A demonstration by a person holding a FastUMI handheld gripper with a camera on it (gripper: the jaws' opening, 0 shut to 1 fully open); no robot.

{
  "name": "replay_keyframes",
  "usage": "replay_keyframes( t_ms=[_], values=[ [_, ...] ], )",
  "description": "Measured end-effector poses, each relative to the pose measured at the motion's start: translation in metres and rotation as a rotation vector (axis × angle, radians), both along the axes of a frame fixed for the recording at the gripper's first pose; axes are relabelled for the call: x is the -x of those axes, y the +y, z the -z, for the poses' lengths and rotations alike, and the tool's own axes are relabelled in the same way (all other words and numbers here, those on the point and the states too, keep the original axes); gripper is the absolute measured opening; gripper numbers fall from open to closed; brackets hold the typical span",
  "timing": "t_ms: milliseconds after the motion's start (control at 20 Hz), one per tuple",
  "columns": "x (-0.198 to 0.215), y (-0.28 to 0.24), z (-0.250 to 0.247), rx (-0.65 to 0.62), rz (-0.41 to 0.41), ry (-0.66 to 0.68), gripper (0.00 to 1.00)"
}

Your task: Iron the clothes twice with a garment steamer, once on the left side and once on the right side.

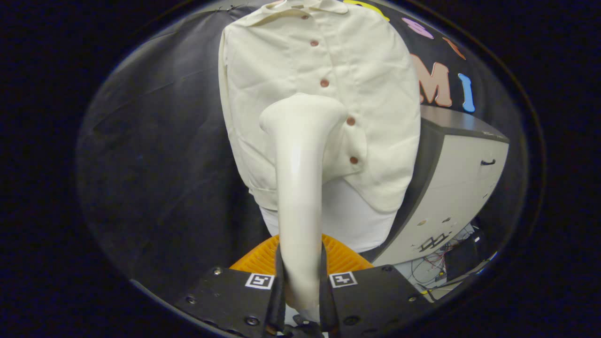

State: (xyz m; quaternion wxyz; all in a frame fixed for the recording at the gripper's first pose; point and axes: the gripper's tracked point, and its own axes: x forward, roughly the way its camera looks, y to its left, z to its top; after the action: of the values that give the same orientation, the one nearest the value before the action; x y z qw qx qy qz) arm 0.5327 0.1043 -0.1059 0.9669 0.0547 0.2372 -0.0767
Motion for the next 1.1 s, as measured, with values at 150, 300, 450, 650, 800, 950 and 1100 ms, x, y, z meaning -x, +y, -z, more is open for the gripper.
replay_keyframes(
  t_ms=[150, 300, 450, 650, 800, 950, 1100],
  values=[
    [0.016, -0.019, -0.054, 0.021, 0.041, -0.076, 0.29],
    [0.026, -0.039, -0.099, 0.051, 0.083, -0.139, 0.29],
    [0.034, -0.052, -0.131, 0.082, 0.104, -0.178, 0.29],
    [0.022, -0.068, -0.157, 0.095, 0.116, -0.212, 0.28],
    [0.003, -0.077, -0.174, 0.100, 0.106, -0.234, 0.28],
    [-0.021, -0.081, -0.186, 0.119, 0.071, -0.250, 0.28],
    [-0.046, -0.088, -0.192, 0.154, 0.034, -0.269, 0.28]
  ],
)
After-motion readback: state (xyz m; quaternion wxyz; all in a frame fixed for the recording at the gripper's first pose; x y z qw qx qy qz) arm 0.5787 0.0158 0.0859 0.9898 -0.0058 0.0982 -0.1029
